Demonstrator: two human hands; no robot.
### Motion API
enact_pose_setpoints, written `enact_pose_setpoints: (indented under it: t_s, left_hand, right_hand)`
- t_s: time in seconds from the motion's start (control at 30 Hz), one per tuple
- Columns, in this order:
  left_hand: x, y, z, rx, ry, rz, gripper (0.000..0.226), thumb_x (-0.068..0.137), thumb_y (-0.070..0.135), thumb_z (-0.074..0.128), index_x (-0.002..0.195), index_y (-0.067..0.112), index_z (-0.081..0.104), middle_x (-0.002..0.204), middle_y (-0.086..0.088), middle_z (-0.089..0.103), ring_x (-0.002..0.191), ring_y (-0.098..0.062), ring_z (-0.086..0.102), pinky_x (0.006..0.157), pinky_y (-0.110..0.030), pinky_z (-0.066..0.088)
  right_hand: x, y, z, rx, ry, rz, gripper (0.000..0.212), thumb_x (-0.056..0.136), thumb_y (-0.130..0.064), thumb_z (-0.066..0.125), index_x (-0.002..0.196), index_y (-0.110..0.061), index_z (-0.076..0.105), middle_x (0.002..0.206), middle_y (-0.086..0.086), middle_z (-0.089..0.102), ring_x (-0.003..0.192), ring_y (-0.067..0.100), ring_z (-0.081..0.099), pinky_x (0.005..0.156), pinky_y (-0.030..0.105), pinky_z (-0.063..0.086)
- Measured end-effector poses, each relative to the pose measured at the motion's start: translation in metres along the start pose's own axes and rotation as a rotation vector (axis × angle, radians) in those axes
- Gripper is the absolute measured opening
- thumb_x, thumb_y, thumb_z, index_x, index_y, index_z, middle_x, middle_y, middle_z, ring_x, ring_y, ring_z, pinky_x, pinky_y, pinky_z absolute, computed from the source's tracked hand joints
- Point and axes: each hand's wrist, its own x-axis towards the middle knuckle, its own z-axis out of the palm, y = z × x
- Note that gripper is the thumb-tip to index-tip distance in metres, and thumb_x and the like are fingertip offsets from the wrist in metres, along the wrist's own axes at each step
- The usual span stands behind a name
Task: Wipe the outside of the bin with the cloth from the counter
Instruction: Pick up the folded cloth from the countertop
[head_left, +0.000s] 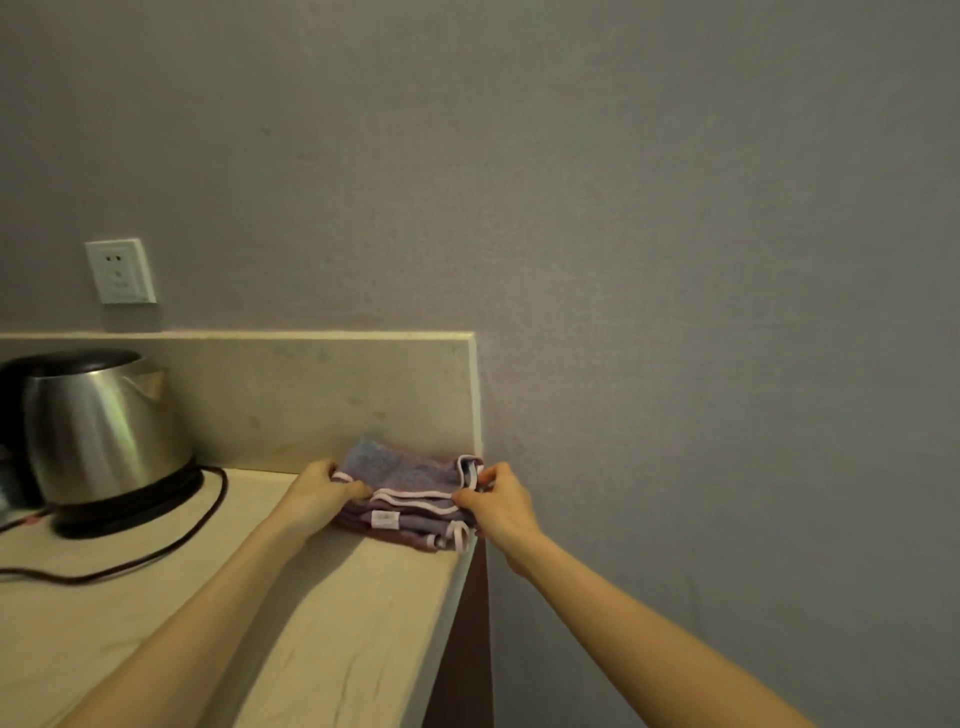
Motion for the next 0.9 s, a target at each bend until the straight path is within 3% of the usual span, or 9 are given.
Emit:
enact_pose_setpoints:
  t_s: [0.1, 0.2, 0.27, 0.4, 0.47, 0.57, 0.7, 0.8, 0.9]
  left_hand:
    - [-0.005, 0.011, 0.004, 0.008, 0.028, 0.14, 0.021, 0.07, 0.003, 0.064, 0.086, 0.002, 0.05, 0.075, -0.012, 0.056, 0.07, -0.019, 0.049, 0.065, -0.035, 0.042]
    - [-0.018, 0.031, 0.009, -0.07, 0.082, 0.223, 0.019, 0.064, 0.004, 0.059, 0.078, 0.006, 0.046, 0.068, -0.009, 0.048, 0.067, -0.018, 0.043, 0.06, -0.034, 0.037]
    - [-0.03, 0.052, 0.01, -0.127, 0.094, 0.272, 0.026, 0.057, 0.012, 0.059, 0.078, 0.004, 0.048, 0.068, -0.009, 0.051, 0.065, -0.019, 0.046, 0.059, -0.033, 0.039]
    - [-0.06, 0.097, 0.019, -0.172, -0.013, 0.4, 0.029, 0.052, 0.014, 0.061, 0.078, 0.005, 0.052, 0.07, -0.01, 0.051, 0.067, -0.018, 0.047, 0.061, -0.034, 0.039]
    - [-0.076, 0.118, 0.029, -0.17, -0.074, 0.447, 0.03, 0.053, 0.011, 0.062, 0.08, 0.001, 0.053, 0.072, -0.012, 0.053, 0.069, -0.019, 0.049, 0.063, -0.035, 0.04]
    - [-0.098, 0.144, 0.047, -0.174, -0.139, 0.47, 0.025, 0.051, 0.009, 0.061, 0.075, 0.007, 0.056, 0.07, -0.008, 0.055, 0.07, -0.018, 0.05, 0.064, -0.034, 0.041]
    - [-0.129, 0.173, 0.072, -0.182, -0.174, 0.478, 0.025, 0.048, 0.007, 0.059, 0.071, 0.015, 0.057, 0.069, -0.007, 0.056, 0.07, -0.017, 0.05, 0.064, -0.032, 0.04]
    - [-0.149, 0.189, 0.091, -0.178, -0.202, 0.497, 0.029, 0.049, 0.01, 0.059, 0.077, 0.016, 0.06, 0.074, -0.006, 0.058, 0.071, -0.013, 0.052, 0.065, -0.029, 0.041]
    - [-0.169, 0.2, 0.109, -0.166, -0.215, 0.495, 0.031, 0.055, 0.012, 0.061, 0.087, 0.011, 0.063, 0.079, -0.007, 0.062, 0.075, -0.013, 0.055, 0.069, -0.029, 0.046]
  right_hand:
    - [0.003, 0.002, -0.004, 0.003, -0.011, -0.002, 0.024, 0.079, -0.013, 0.07, 0.089, -0.011, 0.048, 0.098, 0.012, 0.06, 0.077, 0.018, 0.057, 0.06, 0.025, 0.047]
    - [0.002, 0.006, -0.014, -0.072, 0.018, -0.078, 0.031, 0.076, -0.013, 0.071, 0.096, -0.011, 0.048, 0.106, 0.013, 0.055, 0.091, 0.024, 0.057, 0.068, 0.027, 0.047]
    - [0.0, 0.006, -0.023, -0.108, 0.028, -0.162, 0.034, 0.074, -0.012, 0.071, 0.098, -0.011, 0.047, 0.109, 0.01, 0.05, 0.094, 0.021, 0.052, 0.066, 0.019, 0.041]
    - [-0.009, 0.001, -0.049, -0.137, -0.013, -0.316, 0.054, 0.072, -0.015, 0.071, 0.12, -0.012, 0.047, 0.116, -0.001, 0.041, 0.11, 0.016, 0.039, 0.085, 0.025, 0.037]
    - [-0.019, -0.003, -0.066, -0.127, -0.071, -0.376, 0.063, 0.067, -0.017, 0.067, 0.127, -0.019, 0.044, 0.118, -0.005, 0.039, 0.112, 0.015, 0.036, 0.086, 0.026, 0.036]
    - [-0.037, -0.009, -0.093, -0.016, -0.23, -0.341, 0.053, 0.06, -0.011, 0.062, 0.112, -0.017, 0.054, 0.109, 0.005, 0.058, 0.099, 0.019, 0.055, 0.081, 0.038, 0.05]
    - [-0.062, -0.009, -0.136, 0.073, -0.372, -0.27, 0.027, 0.057, -0.005, 0.063, 0.081, -0.017, 0.064, 0.067, -0.012, 0.068, 0.063, 0.0, 0.061, 0.058, 0.019, 0.047]
    - [-0.084, -0.007, -0.173, 0.095, -0.42, -0.25, 0.022, 0.063, -0.004, 0.068, 0.081, -0.017, 0.067, 0.069, -0.012, 0.072, 0.066, 0.0, 0.065, 0.056, 0.015, 0.047]
    - [-0.104, -0.002, -0.207, 0.068, -0.422, -0.212, 0.015, 0.072, -0.002, 0.069, 0.086, -0.009, 0.068, 0.075, -0.006, 0.073, 0.071, 0.008, 0.068, 0.061, 0.02, 0.051]
